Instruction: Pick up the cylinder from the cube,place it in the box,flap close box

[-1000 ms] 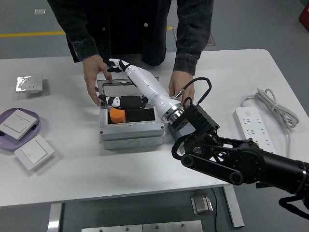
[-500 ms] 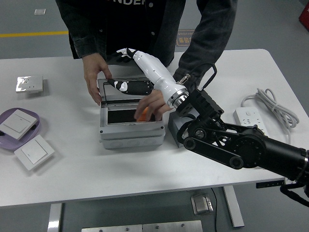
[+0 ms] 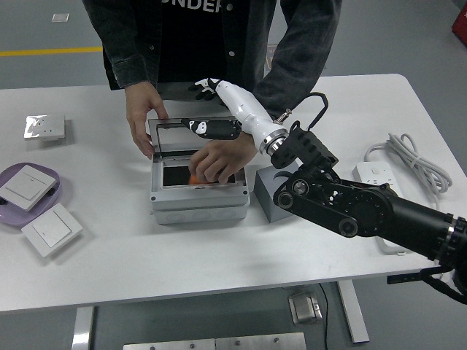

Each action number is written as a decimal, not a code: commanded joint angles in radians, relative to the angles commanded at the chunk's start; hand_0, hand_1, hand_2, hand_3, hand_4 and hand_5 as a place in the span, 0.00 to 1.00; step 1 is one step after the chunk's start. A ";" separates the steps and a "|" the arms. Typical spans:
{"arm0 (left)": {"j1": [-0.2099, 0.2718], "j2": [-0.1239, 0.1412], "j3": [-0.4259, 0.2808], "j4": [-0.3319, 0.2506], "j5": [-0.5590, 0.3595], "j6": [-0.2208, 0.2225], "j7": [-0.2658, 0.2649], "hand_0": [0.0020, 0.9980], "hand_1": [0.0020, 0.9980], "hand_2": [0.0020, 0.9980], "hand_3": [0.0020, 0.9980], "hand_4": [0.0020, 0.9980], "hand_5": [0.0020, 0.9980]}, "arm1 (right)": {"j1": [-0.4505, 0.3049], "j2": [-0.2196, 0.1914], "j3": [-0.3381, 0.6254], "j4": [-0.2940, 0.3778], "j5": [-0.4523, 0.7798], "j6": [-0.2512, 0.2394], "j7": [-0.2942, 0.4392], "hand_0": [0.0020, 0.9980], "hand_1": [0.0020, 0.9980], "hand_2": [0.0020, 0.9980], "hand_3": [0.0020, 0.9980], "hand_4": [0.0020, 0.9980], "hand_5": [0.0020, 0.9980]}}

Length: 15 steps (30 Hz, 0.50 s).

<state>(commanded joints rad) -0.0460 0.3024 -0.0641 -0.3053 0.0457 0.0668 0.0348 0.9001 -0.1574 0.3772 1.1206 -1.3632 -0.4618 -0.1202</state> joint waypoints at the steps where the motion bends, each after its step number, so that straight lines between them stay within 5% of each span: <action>1: 0.000 0.000 -0.001 0.000 0.001 0.000 0.001 0.61 0.63 0.61 0.63 0.71 0.24 | 0.002 -0.001 -0.003 -0.010 0.007 0.000 0.003 0.78 0.71 0.68 0.76 0.76 0.37; 15: -0.003 0.000 0.004 -0.001 -0.001 0.001 -0.001 0.61 0.63 0.61 0.63 0.71 0.24 | 0.013 0.009 -0.050 -0.038 0.039 -0.004 0.021 0.77 0.71 0.68 0.76 0.75 0.37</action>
<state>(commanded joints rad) -0.0491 0.3023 -0.0599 -0.3060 0.0452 0.0678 0.0336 0.9135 -0.1486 0.3267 1.0825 -1.3241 -0.4657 -0.0996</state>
